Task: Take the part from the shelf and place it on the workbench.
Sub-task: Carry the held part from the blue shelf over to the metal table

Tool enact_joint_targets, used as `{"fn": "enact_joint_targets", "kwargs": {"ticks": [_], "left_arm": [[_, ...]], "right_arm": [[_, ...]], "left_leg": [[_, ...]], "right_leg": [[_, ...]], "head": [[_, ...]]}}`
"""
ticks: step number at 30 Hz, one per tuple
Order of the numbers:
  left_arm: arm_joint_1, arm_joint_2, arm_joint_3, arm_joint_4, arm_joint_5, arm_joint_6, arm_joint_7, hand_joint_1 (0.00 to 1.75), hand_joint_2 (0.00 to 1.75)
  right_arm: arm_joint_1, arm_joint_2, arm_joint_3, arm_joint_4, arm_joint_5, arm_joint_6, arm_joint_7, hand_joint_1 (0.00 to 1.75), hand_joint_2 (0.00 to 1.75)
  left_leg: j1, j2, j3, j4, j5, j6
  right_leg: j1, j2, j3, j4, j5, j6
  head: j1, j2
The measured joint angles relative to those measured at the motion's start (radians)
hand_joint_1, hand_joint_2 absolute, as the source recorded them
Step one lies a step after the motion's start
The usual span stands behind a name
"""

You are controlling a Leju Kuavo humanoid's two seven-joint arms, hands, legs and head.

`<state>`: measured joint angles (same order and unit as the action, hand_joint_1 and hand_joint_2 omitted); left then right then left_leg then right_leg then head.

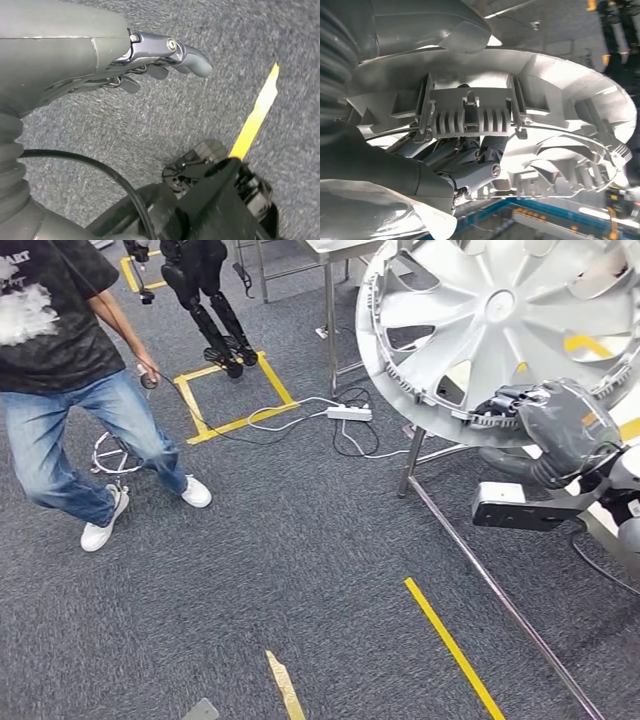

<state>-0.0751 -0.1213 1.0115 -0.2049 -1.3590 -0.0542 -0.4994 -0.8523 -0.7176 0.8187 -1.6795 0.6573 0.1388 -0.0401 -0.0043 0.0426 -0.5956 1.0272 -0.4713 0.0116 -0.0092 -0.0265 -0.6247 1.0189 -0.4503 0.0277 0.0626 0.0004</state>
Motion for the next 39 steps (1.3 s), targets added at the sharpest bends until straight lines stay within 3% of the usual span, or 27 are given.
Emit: {"fn": "enact_joint_targets", "kwargs": {"ticks": [2, 5, 6, 7, 8, 10, 12, 15, 17, 20, 21, 22, 23, 25, 27, 30, 32, 35, 36, 37, 38, 39], "left_arm": [[-0.001, 0.000, 0.000, 0.000, 0.000, 0.000, 0.000, 0.00, 1.75], [0.002, -0.001, 0.000, 0.000, 0.000, 0.000, 0.000, 0.00, 1.75], [0.003, -0.001, 0.000, 0.000, 0.000, 0.000, 0.000, 0.00, 1.75], [0.004, -0.001, 0.000, 0.000, 0.000, 0.000, 0.000, 0.00, 1.75], [0.004, -0.001, 0.000, 0.000, 0.000, 0.000, 0.000, 0.00, 1.75], [0.004, 0.001, 0.000, 0.000, 0.000, 0.000, 0.000, 0.00, 1.75], [0.003, 0.002, 0.000, 0.000, 0.001, 0.000, 0.000, 0.00, 1.75], [0.001, 0.002, -0.001, 0.000, 0.001, 0.000, 0.000, 0.00, 1.75], [0.000, 0.001, -0.002, 0.000, 0.001, 0.000, 0.000, 0.00, 1.75], [0.000, 0.002, -0.002, 0.000, 0.001, 0.000, 0.000, 0.00, 1.75], [0.000, 0.002, -0.002, 0.000, 0.001, 0.000, 0.000, 0.00, 1.75], [0.000, 0.002, -0.002, 0.000, 0.001, 0.000, 0.000, 0.00, 1.75], [0.001, 0.001, -0.002, 0.000, 0.001, 0.000, 0.000, 0.00, 1.75], [0.001, 0.001, -0.002, 0.000, 0.001, 0.000, 0.000, 0.00, 1.75], [0.001, 0.002, -0.002, 0.000, 0.001, 0.000, 0.000, 0.00, 1.75], [0.001, 0.002, -0.003, 0.000, 0.001, 0.000, 0.000, 0.00, 1.75], [0.000, 0.002, -0.003, 0.000, 0.001, 0.000, 0.000, 0.00, 1.75], [0.000, 0.001, -0.003, 0.000, 0.000, -0.001, 0.000, 0.00, 1.75], [0.001, 0.000, -0.003, 0.000, 0.000, -0.001, 0.000, 0.00, 1.75], [0.002, -0.001, -0.004, 0.000, 0.000, -0.001, 0.000, 0.00, 1.75], [0.002, -0.001, -0.004, 0.000, 0.000, -0.001, 0.000, 0.00, 1.75], [0.002, -0.001, -0.004, 0.000, 0.000, -0.001, 0.000, 0.00, 1.75]], "right_arm": [[-0.001, 0.000, -0.002, 0.000, 0.000, 0.000, 0.000, 1.75, 1.75], [-0.001, 0.000, -0.003, 0.001, 0.000, 0.000, 0.001, 1.75, 1.75], [0.000, 0.000, -0.001, 0.001, 0.000, 0.000, 0.000, 1.75, 1.75], [0.000, 0.000, 0.000, 0.001, 0.000, 0.000, 0.000, 1.75, 1.75], [0.000, 0.000, 0.001, 0.001, 0.000, 0.000, 0.000, 1.75, 1.75], [0.000, 0.000, 0.002, 0.001, 0.000, 0.000, -0.001, 1.75, 1.75], [-0.001, 0.000, 0.002, 0.001, 0.000, 0.000, -0.002, 1.75, 1.75], [-0.001, 0.000, 0.002, 0.001, 0.000, 0.000, -0.001, 1.75, 1.75], [-0.003, 0.000, 0.001, 0.002, -0.001, 0.000, -0.001, 1.75, 1.75], [-0.004, -0.001, 0.003, 0.003, -0.001, 0.001, -0.002, 1.75, 1.75], [-0.004, -0.001, 0.005, 0.004, -0.001, 0.001, -0.003, 1.75, 1.75], [-0.003, -0.001, 0.005, 0.004, -0.001, 0.001, -0.004, 1.75, 1.75], [-0.003, -0.001, 0.006, 0.004, -0.002, 0.001, -0.005, 1.75, 1.75], [-0.004, -0.001, 0.005, 0.004, -0.002, 0.001, -0.005, 1.75, 1.75], [-0.006, 0.000, 0.005, 0.004, -0.003, 0.003, -0.005, 1.75, 1.75], [-0.009, 0.000, 0.005, 0.005, -0.004, 0.004, -0.006, 1.75, 1.75], [-0.011, 0.000, 0.003, 0.005, -0.004, 0.004, -0.005, 1.75, 1.75], [-0.013, 0.000, 0.004, 0.005, -0.004, 0.005, -0.005, 1.75, 1.75], [-0.013, 0.000, 0.005, 0.005, -0.004, 0.005, -0.005, 1.75, 1.75], [-0.013, 0.000, 0.006, 0.005, -0.004, 0.005, -0.006, 1.75, 1.75], [-0.013, 0.000, 0.006, 0.005, -0.004, 0.005, -0.006, 1.75, 1.75], [-0.013, 0.000, 0.006, 0.005, -0.004, 0.005, -0.006, 1.75, 1.75]], "left_leg": [[0.002, -0.011, -0.019, 0.049, -0.035, -0.008], [0.004, -0.029, -0.104, 0.235, -0.117, -0.012], [0.004, -0.030, -0.124, 0.274, -0.123, -0.011], [0.003, -0.031, -0.127, 0.277, -0.111, -0.009], [0.003, -0.034, -0.112, 0.241, -0.082, -0.004], [0.002, -0.054, -0.052, 0.112, -0.014, 0.007], [0.000, -0.074, -0.012, 0.020, 0.011, 0.012], [-0.002, -0.068, -0.004, -0.005, 0.012, 0.017], [0.001, -0.056, 0.001, -0.017, 0.020, 0.025], [0.001, -0.040, 0.002, -0.022, 0.023, 0.029], [0.001, -0.034, 0.001, -0.022, 0.023, 0.029], [0.001, -0.028, 0.001, -0.021, 0.022, 0.029], [0.002, -0.023, 0.002, -0.020, 0.021, 0.028], [0.004, -0.015, 0.002, -0.015, 0.016, 0.021], [0.001, -0.008, -0.003, -0.005, 0.010, 0.010], [-0.001, 0.003, -0.008, 0.001, 0.008, -0.004], [0.003, -0.008, -0.020, 0.033, -0.017, -0.012], [0.005, -0.029, -0.096, 0.205, -0.098, -0.016], [0.004, -0.030, -0.121, 0.257, -0.113, -0.015], [0.004, -0.030, -0.134, 0.280, -0.110, -0.012], [0.003, -0.032, -0.130, 0.266, -0.089, -0.007], [0.001, -0.036, -0.110, 0.217, -0.054, -0.002]], "right_leg": [[-0.002, 0.009, 0.004, -0.005, 0.003, -0.013], [0.000, 0.025, 0.005, -0.005, 0.002, -0.022], [0.001, 0.033, 0.006, -0.005, 0.002, -0.023], [0.003, 0.041, 0.006, -0.004, 0.002, -0.023], [0.004, 0.049, 0.008, -0.004, 0.002, -0.024], [0.005, 0.063, 0.009, -0.003, 0.002, -0.023], [0.005, 0.074, 0.005, -0.001, 0.003, -0.017], [-0.001, 0.085, -0.006, -0.001, 0.007, -0.001], [-0.002, 0.069, -0.025, 0.030, -0.017, 0.008], [-0.005, 0.041, -0.098, 0.191, -0.098, 0.021], [-0.007, 0.038, -0.117, 0.233, -0.110, 0.025], [-0.010, 0.036, -0.121, 0.243, -0.104, 0.029], [-0.013, 0.032, -0.108, 0.219, -0.083, 0.033], [-0.016, 0.010, -0.045, 0.103, -0.029, 0.039], [-0.012, -0.011, 0.002, 0.019, -0.010, 0.032], [-0.008, -0.001, 0.003, 0.008, -0.009, 0.007], [-0.009, 0.010, 0.003, 0.006, -0.006, -0.006], [-0.006, 0.026, 0.006, 0.005, -0.006, -0.018], [-0.004, 0.034, 0.006, 0.005, -0.007, -0.020], [-0.002, 0.042, 0.007, 0.005, -0.007, -0.021], [0.000, 0.051, 0.007, 0.005, -0.007, -0.022], [0.001, 0.058, 0.009, 0.005, -0.007, -0.022]], "head": [[-0.003, 0.000], [-0.007, 0.000], [-0.008, 0.000], [-0.007, 0.000], [-0.007, 0.000], [-0.007, 0.000], [-0.007, 0.000], [-0.006, 0.000], [-0.004, 0.000], [-0.002, 0.000], [-0.002, 0.000], [-0.002, 0.000], [-0.002, 0.000], [-0.001, 0.000], [-0.002, 0.000], [-0.005, 0.000], [-0.007, 0.000], [-0.010, 0.000], [-0.010, 0.000], [-0.010, 0.000], [-0.010, 0.000], [-0.010, 0.000]]}}
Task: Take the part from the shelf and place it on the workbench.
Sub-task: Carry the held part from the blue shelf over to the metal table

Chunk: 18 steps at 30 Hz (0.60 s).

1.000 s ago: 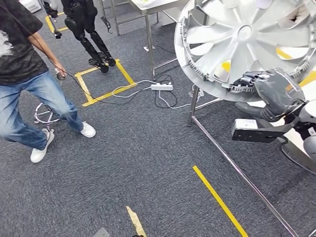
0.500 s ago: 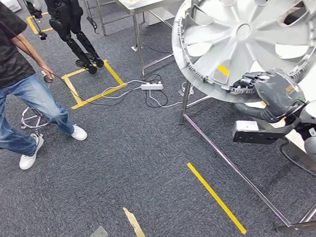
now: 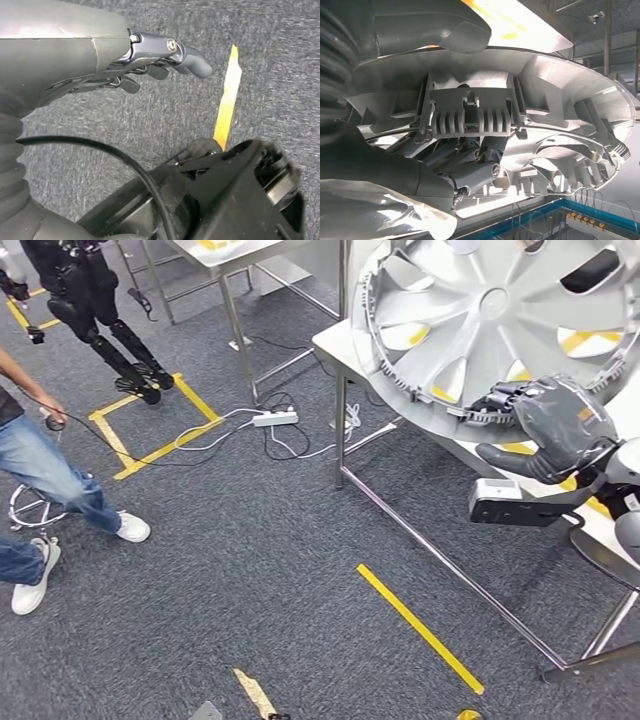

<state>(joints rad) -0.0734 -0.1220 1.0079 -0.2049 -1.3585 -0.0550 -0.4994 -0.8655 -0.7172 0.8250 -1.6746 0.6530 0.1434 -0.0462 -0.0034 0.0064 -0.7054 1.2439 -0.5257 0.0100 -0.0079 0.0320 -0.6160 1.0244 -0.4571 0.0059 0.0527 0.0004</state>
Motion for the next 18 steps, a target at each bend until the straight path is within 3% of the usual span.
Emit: {"fn": "enact_joint_targets", "kwargs": {"ticks": [2, 3, 4, 6, 8, 11, 13, 14, 15, 17, 18], "left_arm": [[-0.001, 0.002, 0.000, 0.000, 0.000, 0.000, 0.000, 0.00, 1.75], [-0.002, 0.002, 0.000, 0.000, 0.000, 0.000, 0.000, 0.00, 1.75], [-0.002, 0.003, 0.000, 0.000, 0.000, 0.001, 0.000, 0.00, 1.75], [-0.003, 0.003, 0.000, 0.000, 0.000, 0.001, 0.000, 0.00, 1.75], [-0.003, 0.002, -0.001, 0.000, 0.000, 0.000, 0.000, 0.00, 1.75], [-0.003, 0.003, 0.000, 0.000, 0.000, 0.000, 0.000, 0.00, 1.75], [-0.001, 0.002, 0.000, 0.000, 0.000, 0.000, 0.000, 0.00, 1.75], [-0.001, 0.002, 0.000, 0.000, 0.000, 0.000, 0.000, 0.00, 1.75], [-0.001, 0.002, 0.000, 0.000, 0.000, 0.000, 0.000, 0.00, 1.75], [-0.001, 0.001, 0.000, 0.000, 0.000, 0.000, 0.000, 0.00, 1.75], [-0.001, 0.001, 0.000, 0.000, 0.000, 0.000, 0.000, 0.00, 1.75]], "right_arm": [[-0.001, 0.000, 0.000, 0.000, 0.000, 0.000, 0.000, 1.75, 1.75], [-0.001, 0.000, -0.001, 0.000, 0.000, 0.000, 0.000, 1.75, 1.75], [-0.002, 0.001, -0.001, 0.000, 0.000, 0.000, 0.000, 1.75, 1.75], [-0.003, 0.001, -0.001, 0.000, 0.000, 0.001, 0.000, 1.75, 1.75], [-0.004, 0.001, -0.002, 0.001, -0.001, 0.002, 0.000, 1.75, 1.75], [-0.004, 0.001, 0.001, 0.003, -0.001, 0.003, -0.001, 1.75, 1.75], [-0.002, 0.001, 0.005, 0.004, -0.001, 0.005, -0.002, 1.75, 1.75], [-0.002, 0.001, 0.006, 0.005, -0.001, 0.006, -0.002, 1.75, 1.75], [-0.003, 0.001, 0.007, 0.005, -0.002, 0.006, -0.002, 1.75, 1.75], [-0.005, 0.001, 0.006, 0.005, -0.003, 0.008, -0.002, 1.75, 1.75], [-0.006, 0.001, 0.006, 0.005, -0.004, 0.010, -0.001, 1.75, 1.75]], "left_leg": [[-0.003, -0.025, 0.056, -0.129, 0.060, 0.012], [-0.005, -0.037, 0.077, -0.175, 0.072, 0.015], [-0.006, -0.045, 0.087, -0.200, 0.074, 0.017], [-0.008, -0.039, 0.091, -0.214, 0.072, 0.019], [-0.005, -0.026, 0.096, -0.228, 0.079, 0.026], [-0.002, -0.008, 0.098, -0.237, 0.085, 0.034], [-0.002, 0.005, 0.097, -0.236, 0.084, 0.033], [-0.001, 0.011, 0.097, -0.235, 0.083, 0.033], [0.000, 0.017, 0.097, -0.234, 0.082, 0.031], [0.000, 0.026, 0.097, -0.229, 0.078, 0.023], [-0.001, 0.029, 0.096, -0.226, 0.076, 0.018]], "right_leg": [[0.001, 0.014, 0.000, 0.001, 0.000, 0.001], [0.000, 0.020, -0.002, 0.002, 0.001, 0.003], [-0.001, 0.025, -0.006, 0.002, 0.003, 0.007], [-0.004, 0.035, -0.012, -0.001, 0.006, 0.018], [-0.004, 0.021, -0.026, 0.017, -0.009, 0.026], [-0.005, -0.015, -0.099, 0.169, -0.090, 0.038], [-0.008, -0.022, -0.138, 0.256, -0.115, 0.046], [-0.010, -0.025, -0.134, 0.248, -0.102, 0.049], [-0.012, -0.030, -0.109, 0.203, -0.074, 0.051], [-0.011, -0.054, -0.034, 0.069, -0.024, 0.053], [-0.009, -0.062, -0.006, 0.021, -0.012, 0.048]], "head": [[0.000, 0.000], [0.000, 0.000], [0.001, 0.000], [0.000, 0.000], [0.001, 0.000], [0.006, 0.000], [0.006, 0.000], [0.006, 0.000], [0.006, 0.000], [0.006, 0.000], [0.006, 0.000]]}}
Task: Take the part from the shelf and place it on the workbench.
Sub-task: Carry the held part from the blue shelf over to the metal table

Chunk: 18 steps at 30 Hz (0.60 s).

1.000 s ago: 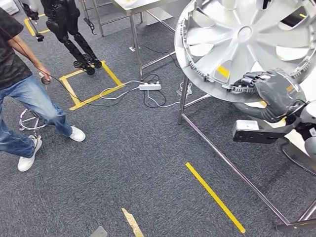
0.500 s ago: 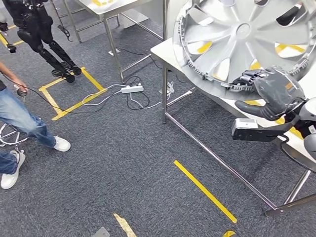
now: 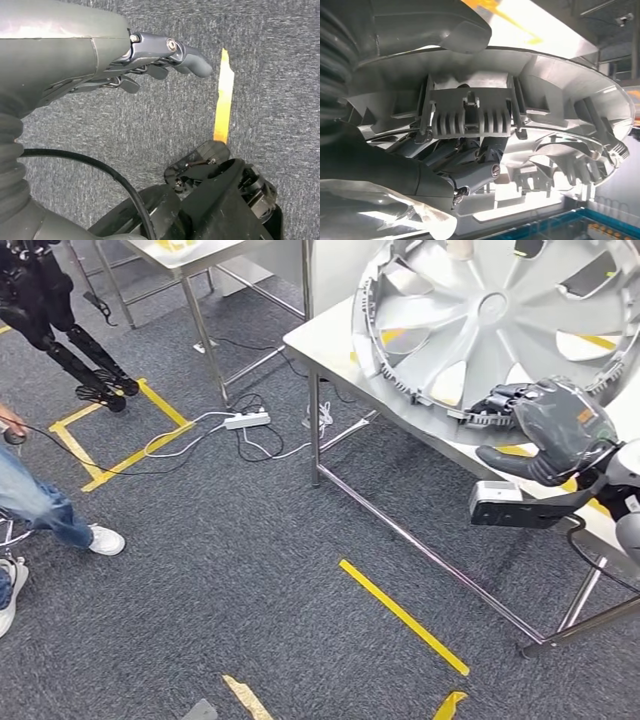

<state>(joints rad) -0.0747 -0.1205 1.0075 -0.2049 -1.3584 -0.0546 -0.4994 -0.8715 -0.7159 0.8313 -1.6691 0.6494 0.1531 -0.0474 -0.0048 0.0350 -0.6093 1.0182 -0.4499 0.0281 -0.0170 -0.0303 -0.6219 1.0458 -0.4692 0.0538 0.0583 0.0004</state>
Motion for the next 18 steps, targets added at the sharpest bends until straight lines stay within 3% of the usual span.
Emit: {"fn": "enact_joint_targets", "kwargs": {"ticks": [1, 5, 7, 9, 10, 11, 12, 14, 15, 17, 18], "left_arm": [[0.000, 0.000, 0.000, 0.000, 0.000, 0.000, 0.000, 0.00, 1.75], [-0.001, 0.000, 0.000, 0.000, 0.000, 0.000, 0.000, 0.00, 1.75], [-0.002, 0.000, 0.000, 0.000, 0.000, 0.000, 0.000, 0.00, 1.75], [0.001, -0.001, 0.000, 0.000, 0.000, 0.000, 0.000, 0.00, 1.75], [0.002, -0.002, 0.000, 0.000, 0.000, -0.001, 0.000, 0.00, 1.75], [0.003, -0.002, 0.000, 0.000, 0.000, -0.001, 0.000, 0.00, 1.75], [0.003, -0.002, 0.000, 0.000, 0.000, 0.000, 0.000, 0.00, 1.75], [0.002, 0.000, 0.000, 0.000, 0.000, 0.000, 0.000, 0.00, 1.75], [0.002, 0.000, 0.000, 0.000, 0.000, 0.000, 0.000, 0.00, 1.75], [0.002, 0.001, 0.000, 0.000, 0.000, 0.000, 0.000, 0.00, 1.75], [0.002, 0.001, 0.000, 0.000, 0.000, 0.000, 0.000, 0.00, 1.75]], "right_arm": [[0.000, 0.000, 0.000, 0.000, -0.001, 0.001, 0.000, 1.75, 1.75], [-0.001, 0.001, 0.000, 0.002, -0.002, 0.003, 0.000, 1.75, 1.75], [-0.003, 0.001, 0.000, 0.002, -0.003, 0.003, 0.001, 1.75, 1.75], [-0.003, 0.002, 0.001, 0.003, -0.003, 0.004, 0.002, 1.75, 1.75], [-0.002, 0.002, 0.002, 0.003, -0.003, 0.004, 0.001, 1.75, 1.75], [-0.002, 0.003, 0.002, 0.003, -0.003, 0.004, 0.001, 1.75, 1.75], [-0.002, 0.003, 0.003, 0.003, -0.003, 0.004, 0.001, 1.75, 1.75], [-0.003, 0.004, 0.003, 0.003, -0.003, 0.004, 0.001, 1.75, 1.75], [-0.004, 0.004, 0.003, 0.003, -0.003, 0.004, 0.001, 1.75, 1.75], [-0.005, 0.004, 0.003, 0.003, -0.003, 0.004, 0.001, 1.75, 1.75], [-0.005, 0.005, 0.003, 0.003, -0.003, 0.005, 0.001, 1.75, 1.75]], "left_leg": [[-0.002, 0.003, -0.001, 0.002, -0.001, -0.005], [0.000, 0.008, -0.008, 0.023, -0.016, -0.022], [0.003, -0.010, -0.042, 0.108, -0.068, -0.029], [0.003, -0.021, -0.103, 0.242, -0.125, -0.031], [0.003, -0.022, -0.124, 0.287, -0.135, -0.029], [0.002, -0.023, -0.131, 0.297, -0.126, -0.026], [0.002, -0.026, -0.119, 0.267, -0.099, -0.021], [0.000, -0.051, -0.063, 0.135, -0.026, -0.010], [0.000, -0.065, -0.036, 0.073, -0.004, -0.006], [-0.002, -0.081, -0.013, 0.016, 0.004, -0.003], [-0.003, -0.076, -0.011, 0.009, 0.003, -0.002]], "right_leg": [[0.003, -0.004, 0.013, -0.023, 0.002, -0.006], [0.004, 0.018, 0.013, -0.029, 0.008, -0.034], [0.002, 0.026, 0.015, -0.031, 0.010, -0.044], [0.004, 0.038, 0.015, -0.030, 0.010, -0.048], [0.006, 0.046, 0.016, -0.030, 0.010, -0.049], [0.007, 0.054, 0.016, -0.030, 0.010, -0.049], [0.008, 0.062, 0.017, -0.030, 0.010, -0.049], [0.009, 0.076, 0.017, -0.029, 0.009, -0.048], [0.009, 0.083, 0.016, -0.028, 0.009, -0.046], [0.006, 0.095, 0.008, -0.028, 0.011, -0.039], [0.004, 0.101, 0.005, -0.029, 0.013, -0.033]], "head": [[0.000, 0.000], [-0.003, 0.000], [-0.006, 0.000], [-0.008, 0.000], [-0.008, 0.000], [-0.008, 0.000], [-0.008, 0.000], [-0.008, 0.000], [-0.007, 0.000], [-0.007, 0.000], [-0.008, 0.000]]}}
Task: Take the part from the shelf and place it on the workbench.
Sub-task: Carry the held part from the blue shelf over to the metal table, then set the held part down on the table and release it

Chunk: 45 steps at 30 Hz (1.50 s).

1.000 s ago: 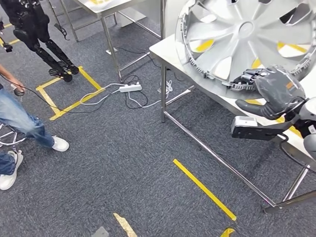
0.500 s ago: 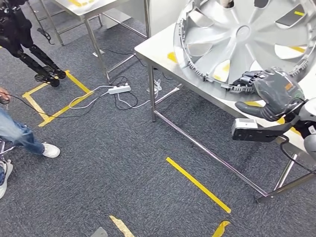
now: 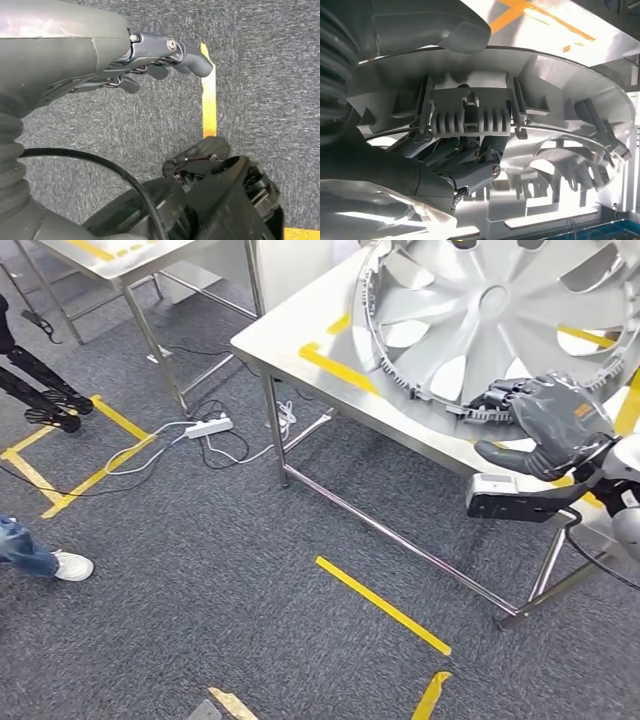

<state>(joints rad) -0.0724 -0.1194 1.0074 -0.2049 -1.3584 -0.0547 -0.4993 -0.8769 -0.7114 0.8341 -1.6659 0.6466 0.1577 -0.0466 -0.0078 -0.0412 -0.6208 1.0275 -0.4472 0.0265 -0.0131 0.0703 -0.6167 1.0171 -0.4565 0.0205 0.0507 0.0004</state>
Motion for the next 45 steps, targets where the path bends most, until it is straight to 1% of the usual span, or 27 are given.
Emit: {"fn": "enact_joint_targets", "kwargs": {"ticks": [1, 3, 6, 7, 8, 9, 11, 13, 16, 18, 21, 22, 23, 24, 25, 27, 28, 29, 33, 34, 37, 38, 39, 40, 42, 44, 45], "left_arm": [[0.000, 0.000, 0.000, 0.000, 0.000, 0.000, 0.000, 0.00, 1.75], [-0.002, -0.001, 0.000, 0.000, 0.000, 0.000, 0.000, 0.00, 1.75], [-0.002, -0.001, 0.000, 0.000, 0.000, 0.000, 0.000, 0.00, 1.75], [-0.002, -0.001, 0.000, 0.000, 0.000, 0.000, 0.000, 0.00, 1.75], [-0.001, -0.002, 0.000, 0.000, 0.000, 0.000, 0.000, 0.00, 1.75], [-0.001, -0.002, 0.000, 0.000, 0.000, 0.000, 0.000, 0.00, 1.75], [-0.002, -0.005, 0.000, 0.000, 0.000, -0.001, 0.000, 0.00, 1.75], [-0.003, -0.006, 0.000, 0.000, 0.000, -0.001, 0.000, 0.00, 1.75], [-0.003, -0.006, 0.000, 0.000, 0.000, 0.000, 0.000, 0.00, 1.75], [-0.005, -0.006, 0.000, 0.000, -0.001, 0.000, 0.000, 0.00, 1.75], [-0.005, -0.006, 0.000, 0.000, -0.001, -0.001, 0.000, 0.00, 1.75], [-0.004, -0.007, 0.000, 0.000, -0.002, -0.001, 0.000, 0.00, 1.75], [-0.003, -0.008, 0.000, 0.000, -0.002, -0.002, 0.000, 0.00, 1.75], [-0.003, -0.008, 0.000, 0.000, -0.003, -0.003, 0.000, 0.00, 1.75], [-0.002, -0.008, 0.000, 0.000, -0.004, -0.004, 0.000, 0.00, 1.75], [-0.003, -0.007, -0.001, 0.000, -0.007, -0.007, 0.000, 0.00, 1.75], [-0.003, -0.006, -0.001, 0.000, -0.008, -0.008, -0.001, 0.00, 1.75], [-0.004, -0.006, -0.002, 0.000, -0.010, -0.008, -0.001, 0.00, 1.75], [-0.005, -0.006, -0.007, 0.000, -0.015, -0.011, -0.003, 0.00, 1.75], [-0.007, -0.006, -0.008, 0.000, -0.015, -0.012, -0.004, 0.00, 1.75], [-0.009, -0.007, -0.009, 0.000, -0.015, -0.014, -0.004, 0.00, 1.75], [-0.009, -0.007, -0.009, 0.000, -0.015, -0.015, -0.004, 0.00, 1.75], [-0.009, -0.008, -0.010, 0.000, -0.016, -0.016, -0.004, 0.00, 1.75], [-0.009, -0.008, -0.010, 0.000, -0.016, -0.017, -0.004, 0.00, 1.75], [-0.009, -0.009, -0.010, 0.000, -0.016, -0.018, -0.004, 0.00, 1.75], [-0.009, -0.008, -0.010, 0.000, -0.017, -0.018, -0.004, 0.00, 1.75], [-0.008, -0.008, -0.010, 0.000, -0.017, -0.018, -0.004, 0.00, 1.75]], "right_arm": [[0.000, 0.000, 0.000, 0.000, 0.000, 0.000, 0.000, 1.75, 1.75], [-0.001, 0.000, -0.001, 0.000, 0.000, 0.001, 0.000, 1.75, 1.75], [-0.001, 0.000, 0.001, 0.000, 0.000, 0.001, -0.001, 1.75, 1.75], [0.000, 0.000, 0.003, 0.000, 0.000, 0.001, -0.001, 1.75, 1.75], [0.000, 0.000, 0.005, 0.000, 0.000, 0.001, -0.001, 1.75, 1.75], [0.001, 0.000, 0.006, 0.000, 0.000, 0.001, -0.001, 1.75, 1.75], [-0.001, 0.000, 0.008, 0.001, 0.000, 0.001, -0.001, 1.75, 1.75], [-0.003, 0.002, 0.008, 0.001, 0.001, 0.002, -0.001, 1.75, 1.75], [-0.006, 0.004, 0.014, 0.004, 0.008, 0.001, -0.002, 1.75, 1.75], [-0.009, 0.005, 0.016, 0.005, 0.017, -0.001, -0.004, 1.75, 1.75], [-0.011, 0.011, 0.024, 0.008, 0.034, -0.009, -0.007, 1.75, 1.75], [-0.010, 0.013, 0.029, 0.009, 0.039, -0.014, -0.007, 1.75, 1.75], [-0.009, 0.015, 0.033, 0.011, 0.044, -0.019, -0.007, 1.75, 1.75], [-0.008, 0.015, 0.037, 0.012, 0.047, -0.023, -0.007, 1.75, 1.75], [-0.008, 0.016, 0.039, 0.013, 0.049, -0.026, -0.007, 1.75, 1.75], [-0.008, 0.016, 0.041, 0.015, 0.052, -0.032, -0.008, 1.75, 1.75], [-0.007, 0.016, 0.041, 0.016, 0.053, -0.034, -0.008, 1.75, 1.75], [-0.007, 0.016, 0.041, 0.017, 0.055, -0.037, -0.008, 1.75, 1.75], [-0.006, 0.022, 0.041, 0.027, 0.058, -0.038, -0.009, 1.75, 1.75], [-0.006, 0.025, 0.042, 0.031, 0.059, -0.038, -0.010, 1.75, 1.75], [-0.006, 0.038, 0.050, 0.043, 0.062, -0.038, -0.014, 1.75, 1.75], [-0.005, 0.043, 0.054, 0.047, 0.062, -0.038, -0.015, 1.75, 1.75], [-0.004, 0.047, 0.058, 0.050, 0.063, -0.038, -0.016, 1.75, 1.75], [-0.004, 0.051, 0.060, 0.052, 0.063, -0.038, -0.017, 1.75, 1.75], [-0.006, 0.056, 0.062, 0.057, 0.063, -0.038, -0.017, 1.75, 1.75], [-0.009, 0.061, 0.063, 0.061, 0.063, -0.038, -0.017, 1.75, 1.75], [-0.009, 0.064, 0.064, 0.063, 0.063, -0.038, -0.017, 1.75, 1.75]], "left_leg": [[0.000, 0.006, 0.001, -0.004, 0.002, 0.003], [0.002, 0.020, 0.006, -0.016, 0.008, 0.011], [0.003, 0.038, 0.008, -0.020, 0.009, 0.017], [0.003, 0.045, 0.008, -0.020, 0.008, 0.018], [0.003, 0.052, 0.008, -0.020, 0.008, 0.018], [0.004, 0.058, 0.008, -0.018, 0.007, 0.016], [0.005, 0.068, 0.008, -0.013, 0.002, 0.010], [0.003, 0.074, 0.005, -0.005, -0.002, 0.000], [0.001, 0.082, 0.004, -0.002, -0.003, -0.011], [0.004, 0.075, -0.006, 0.026, -0.025, -0.020], [0.006, 0.056, -0.078, 0.196, -0.115, -0.029], [0.006, 0.055, -0.104, 0.254, -0.135, -0.029], [0.006, 0.054, -0.118, 0.283, -0.138, -0.028], [0.006, 0.054, -0.115, 0.274, -0.121, -0.024], [0.005, 0.053, -0.095, 0.230, -0.090, -0.019], [0.002, 0.045, -0.035, 0.093, -0.023, -0.008], [0.000, 0.042, -0.013, 0.043, -0.007, -0.004], [-0.002, 0.039, -0.001, 0.013, -0.002, -0.002], [-0.002, 0.040, 0.006, -0.012, 0.002, 0.009], [0.000, 0.041, 0.008, -0.018, 0.006, 0.014], [0.001, 0.042, 0.009, -0.020, 0.008, 0.018], [0.001, 0.042, 0.009, -0.019, 0.008, 0.017], [0.002, 0.042, 0.009, -0.018, 0.008, 0.017], [0.004, 0.042, 0.010, -0.017, 0.007, 0.016], [0.006, 0.041, 0.008, -0.010, 0.002, 0.008], [0.004, 0.040, 0.004, -0.002, -0.001, -0.002], [0.003, 0.040, 0.002, -0.001, -0.001, -0.006]], "right_leg": [[-0.002, -0.001, -0.005, 0.001, -0.001, 0.005], [-0.002, -0.024, -0.026, 0.034, -0.025, 0.012], [0.000, -0.058, -0.109, 0.208, -0.109, 0.020], [-0.001, -0.060, -0.133, 0.258, -0.123, 0.023], [-0.002, -0.061, -0.143, 0.276, -0.121, 0.026], [-0.004, -0.065, -0.130, 0.252, -0.099, 0.028], [-0.005, -0.087, -0.059, 0.117, -0.039, 0.032], [-0.002, -0.103, -0.002, 0.017, -0.012, 0.025], [0.002, -0.092, 0.006, 0.003, -0.009, 0.007], [0.000, -0.087, 0.007, 0.002, -0.006, -0.004], [0.000, -0.080, 0.008, 0.001, -0.006, -0.016], [0.002, -0.076, 0.009, 0.001, -0.006, -0.017], [0.003, -0.072, 0.009, 0.001, -0.006, -0.018], [0.004, -0.068, 0.010, 0.001, -0.006, -0.018], [0.005, -0.065, 0.011, 0.001, -0.006, -0.018], [0.007, -0.059, 0.010, 0.002, -0.007, -0.016], [0.008, -0.057, 0.008, 0.003, -0.007, -0.014], [0.008, -0.056, 0.006, 0.003, -0.007, -0.011], [0.003, -0.057, -0.009, 0.016, -0.019, 0.007], [0.003, -0.059, -0.025, 0.049, -0.040, 0.011], [0.001, -0.061, -0.114, 0.237, -0.121, 0.020], [0.000, -0.062, -0.134, 0.276, -0.128, 0.023], [-0.001, -0.063, -0.136, 0.277, -0.116, 0.025], [-0.002, -0.065, -0.119, 0.238, -0.087, 0.027], [-0.004, -0.073, -0.047, 0.098, -0.027, 0.031], [-0.002, -0.076, 0.000, 0.013, -0.008, 0.024], [0.000, -0.075, 0.005, 0.007, -0.012, 0.017]], "head": [[0.000, 0.000], [0.003, 0.000], [0.006, 0.000], [0.006, 0.000], [0.006, 0.000], [0.006, 0.000], [0.006, 0.000], [0.005, 0.000], [0.003, 0.000], [0.001, 0.000], [-0.002, 0.000], [-0.002, 0.000], [-0.002, 0.000], [-0.002, 0.000], [-0.002, 0.000], [-0.002, 0.000], [-0.002, 0.000], [-0.002, 0.000], [-0.001, 0.000], [0.000, 0.000], [0.001, 0.000], [0.000, 0.000], [0.000, 0.000], [0.000, 0.000], [0.001, 0.000], [0.001, 0.000], [0.001, 0.000]]}}
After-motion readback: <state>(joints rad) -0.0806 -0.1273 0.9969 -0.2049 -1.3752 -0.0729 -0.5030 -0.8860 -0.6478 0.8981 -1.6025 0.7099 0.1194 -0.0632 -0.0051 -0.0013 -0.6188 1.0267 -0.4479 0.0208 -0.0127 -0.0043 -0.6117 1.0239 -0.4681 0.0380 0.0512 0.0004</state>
